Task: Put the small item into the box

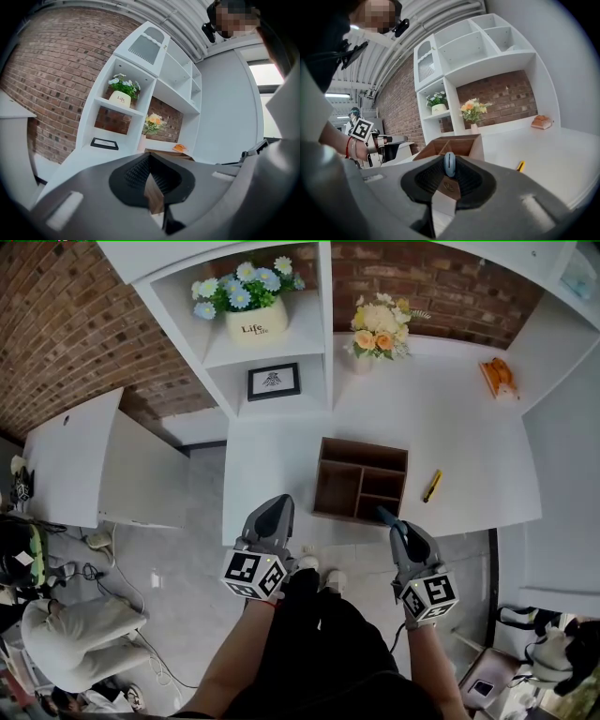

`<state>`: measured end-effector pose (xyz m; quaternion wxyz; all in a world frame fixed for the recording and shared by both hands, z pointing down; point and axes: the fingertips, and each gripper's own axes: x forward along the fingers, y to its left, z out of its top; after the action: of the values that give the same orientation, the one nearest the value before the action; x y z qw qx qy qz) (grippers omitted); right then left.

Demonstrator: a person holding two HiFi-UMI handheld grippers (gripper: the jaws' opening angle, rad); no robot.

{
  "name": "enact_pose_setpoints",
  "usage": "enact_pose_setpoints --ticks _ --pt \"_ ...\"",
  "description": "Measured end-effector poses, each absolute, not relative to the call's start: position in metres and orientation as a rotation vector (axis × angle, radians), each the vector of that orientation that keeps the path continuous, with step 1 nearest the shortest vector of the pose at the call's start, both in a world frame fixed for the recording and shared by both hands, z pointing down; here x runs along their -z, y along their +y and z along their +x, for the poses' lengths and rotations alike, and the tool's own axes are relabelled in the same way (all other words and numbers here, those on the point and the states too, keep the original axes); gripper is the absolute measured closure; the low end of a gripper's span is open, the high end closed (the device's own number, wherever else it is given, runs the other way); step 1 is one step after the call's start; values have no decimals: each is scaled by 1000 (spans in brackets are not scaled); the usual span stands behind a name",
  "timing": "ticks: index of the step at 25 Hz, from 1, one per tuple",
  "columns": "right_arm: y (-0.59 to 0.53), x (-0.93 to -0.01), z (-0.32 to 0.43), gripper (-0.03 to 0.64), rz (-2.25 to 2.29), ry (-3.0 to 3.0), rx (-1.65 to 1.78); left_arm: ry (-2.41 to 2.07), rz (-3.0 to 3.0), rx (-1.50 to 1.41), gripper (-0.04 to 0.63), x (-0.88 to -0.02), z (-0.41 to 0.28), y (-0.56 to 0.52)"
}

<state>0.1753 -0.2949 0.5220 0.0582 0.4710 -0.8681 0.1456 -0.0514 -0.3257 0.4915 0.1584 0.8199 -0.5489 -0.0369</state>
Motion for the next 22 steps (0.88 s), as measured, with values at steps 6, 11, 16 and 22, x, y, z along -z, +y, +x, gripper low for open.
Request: enact_pose_setpoints --ticks 6,11,16,22 --pt "-300 -529 168 548 1445 -2568 -412 -1547 2363 107 594 -490 -60 -339" --pt "-302 -535 165 546 1458 -2491 -382 -1513 2386 103 594 -486 -66 -353" --pt "-308 -537 160 546 1490 -2435 -348 -1475 2402 103 594 -487 -69 -365" --pt "-311 -541 160 546 1522 -2381 -363 -1446 2409 108 594 -487 -73 -374"
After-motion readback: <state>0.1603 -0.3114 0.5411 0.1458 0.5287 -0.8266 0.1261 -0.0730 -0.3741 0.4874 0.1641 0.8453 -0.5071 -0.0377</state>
